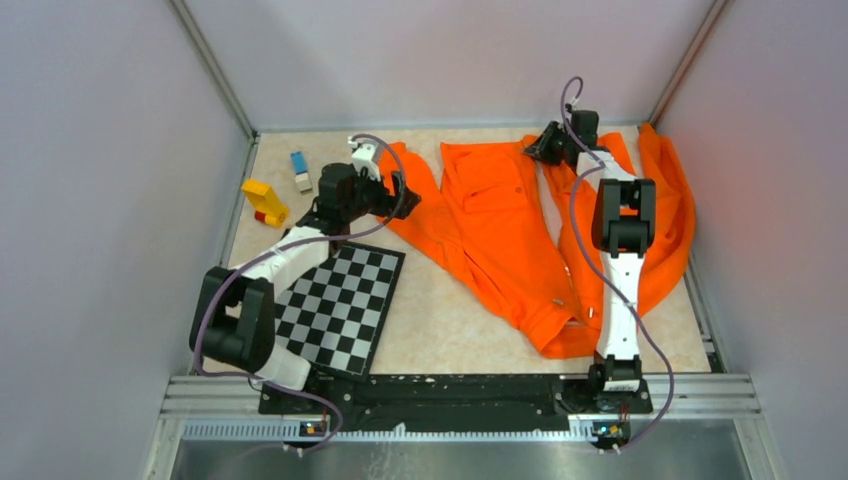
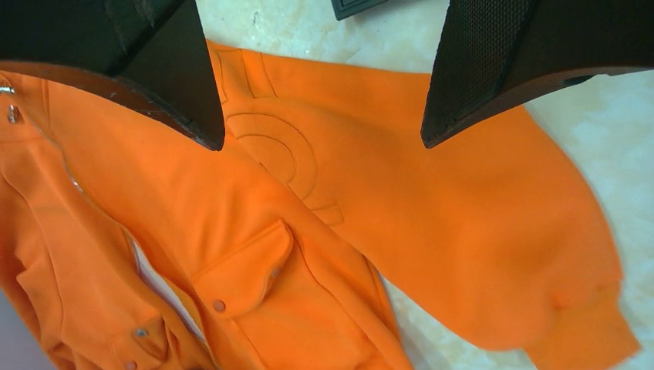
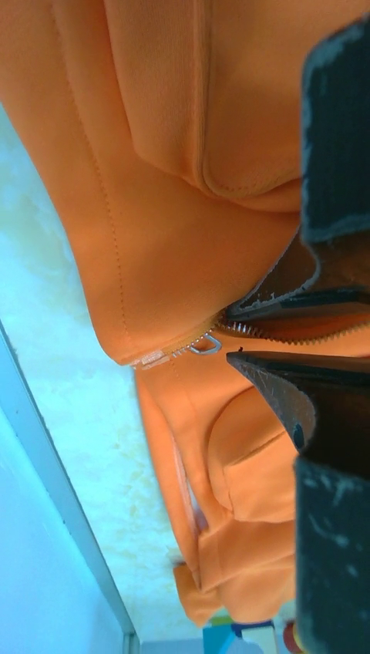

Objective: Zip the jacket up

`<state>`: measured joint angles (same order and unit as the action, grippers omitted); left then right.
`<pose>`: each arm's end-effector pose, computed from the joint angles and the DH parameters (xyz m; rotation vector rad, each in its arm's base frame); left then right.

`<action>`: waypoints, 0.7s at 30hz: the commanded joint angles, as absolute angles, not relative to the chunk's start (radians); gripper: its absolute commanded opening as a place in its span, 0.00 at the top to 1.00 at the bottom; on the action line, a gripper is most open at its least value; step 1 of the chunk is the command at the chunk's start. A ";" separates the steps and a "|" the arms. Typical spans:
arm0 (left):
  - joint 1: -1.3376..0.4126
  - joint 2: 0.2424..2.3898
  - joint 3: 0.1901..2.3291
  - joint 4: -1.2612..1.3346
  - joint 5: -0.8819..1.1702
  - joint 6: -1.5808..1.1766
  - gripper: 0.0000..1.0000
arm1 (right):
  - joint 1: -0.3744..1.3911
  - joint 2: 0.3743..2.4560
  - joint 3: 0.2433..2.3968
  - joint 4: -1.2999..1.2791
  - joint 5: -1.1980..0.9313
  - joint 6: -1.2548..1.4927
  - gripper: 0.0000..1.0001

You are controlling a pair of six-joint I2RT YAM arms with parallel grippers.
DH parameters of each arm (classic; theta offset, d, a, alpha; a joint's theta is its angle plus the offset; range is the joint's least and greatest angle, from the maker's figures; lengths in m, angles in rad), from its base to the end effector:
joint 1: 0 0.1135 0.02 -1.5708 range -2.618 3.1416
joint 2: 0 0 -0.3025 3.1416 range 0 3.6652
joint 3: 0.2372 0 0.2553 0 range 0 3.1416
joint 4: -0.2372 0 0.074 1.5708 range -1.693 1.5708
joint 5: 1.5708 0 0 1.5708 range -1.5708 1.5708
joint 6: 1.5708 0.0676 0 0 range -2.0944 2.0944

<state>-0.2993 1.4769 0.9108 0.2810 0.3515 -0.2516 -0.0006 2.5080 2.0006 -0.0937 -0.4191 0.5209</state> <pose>0.3421 -0.1299 0.2935 0.2950 1.8749 -0.7048 0.6218 0.0271 0.1477 0.3285 2.1854 0.7489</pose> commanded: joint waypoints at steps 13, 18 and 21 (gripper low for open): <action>-0.316 1.564 1.052 0.357 0.594 -0.471 0.01 | -0.028 2.538 2.042 0.171 -0.813 0.605 1.00; -0.312 1.686 1.125 0.525 0.624 -0.659 0.03 | -0.007 2.505 1.992 0.272 -1.001 0.565 1.00; -0.303 1.815 1.214 0.682 0.714 -0.752 0.04 | 0.023 2.493 1.975 0.241 -1.058 0.494 1.00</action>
